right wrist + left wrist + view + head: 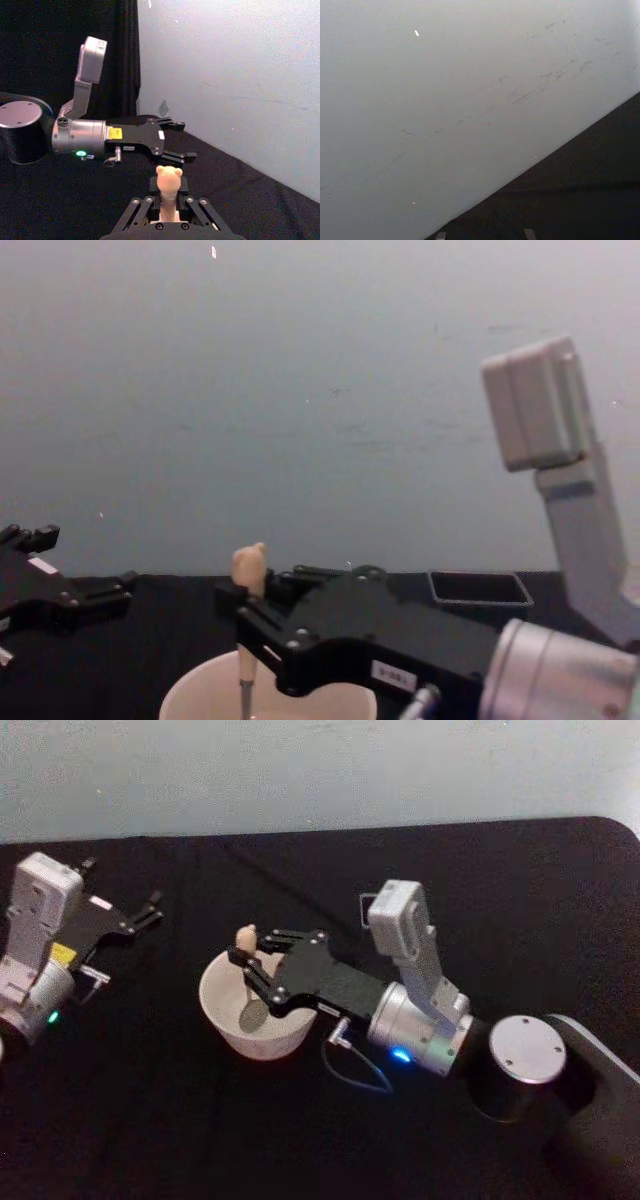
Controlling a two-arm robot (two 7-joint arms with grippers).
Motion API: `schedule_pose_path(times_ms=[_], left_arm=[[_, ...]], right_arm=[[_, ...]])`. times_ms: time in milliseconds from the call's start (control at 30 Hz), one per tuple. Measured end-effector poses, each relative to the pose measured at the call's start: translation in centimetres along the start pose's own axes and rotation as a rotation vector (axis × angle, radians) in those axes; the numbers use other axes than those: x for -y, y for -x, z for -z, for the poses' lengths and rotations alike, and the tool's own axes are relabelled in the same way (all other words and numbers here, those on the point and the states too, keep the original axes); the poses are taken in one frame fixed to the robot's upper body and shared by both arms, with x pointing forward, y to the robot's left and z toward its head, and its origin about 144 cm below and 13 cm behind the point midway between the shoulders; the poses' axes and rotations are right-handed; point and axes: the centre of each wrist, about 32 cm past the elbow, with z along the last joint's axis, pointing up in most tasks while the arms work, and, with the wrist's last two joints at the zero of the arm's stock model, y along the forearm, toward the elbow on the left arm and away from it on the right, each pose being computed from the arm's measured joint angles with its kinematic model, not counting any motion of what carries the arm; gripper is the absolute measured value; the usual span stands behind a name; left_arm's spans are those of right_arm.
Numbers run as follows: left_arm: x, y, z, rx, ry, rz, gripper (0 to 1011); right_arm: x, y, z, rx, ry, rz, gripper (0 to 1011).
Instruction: Pick up the stirring spoon with one hand, stir inside the cup, then place it back in its original position.
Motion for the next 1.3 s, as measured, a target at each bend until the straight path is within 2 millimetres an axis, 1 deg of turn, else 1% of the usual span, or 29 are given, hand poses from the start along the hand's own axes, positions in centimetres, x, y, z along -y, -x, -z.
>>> schedule_pose_path(times_ms=[100,233,500,833,1300], left_arm=[[0.0,0.0,0.0,0.0,0.0,0.0,1001],[0.0,0.0,0.0,0.0,0.0,0.0,1001],[0.0,0.0,0.0,0.0,0.0,0.0,1001],[0.0,0.0,0.0,0.0,0.0,0.0,1001],[0.0,0.0,0.0,0.0,0.0,0.0,1001]], right_arm=[[-0.9,-0.1,0.1,-0.001,-0.003,0.013,197],[-1.6,-0.5,0.2,0.003,-0.006,0.032,197],[-2.1,-1.4,0.2,0.016,-0.012,0.074,197],[-1.4,-2.1,0.4,0.021,-0.002,0.113,197],[0.8,-1.5,0.3,0.009,0.012,0.093,197]])
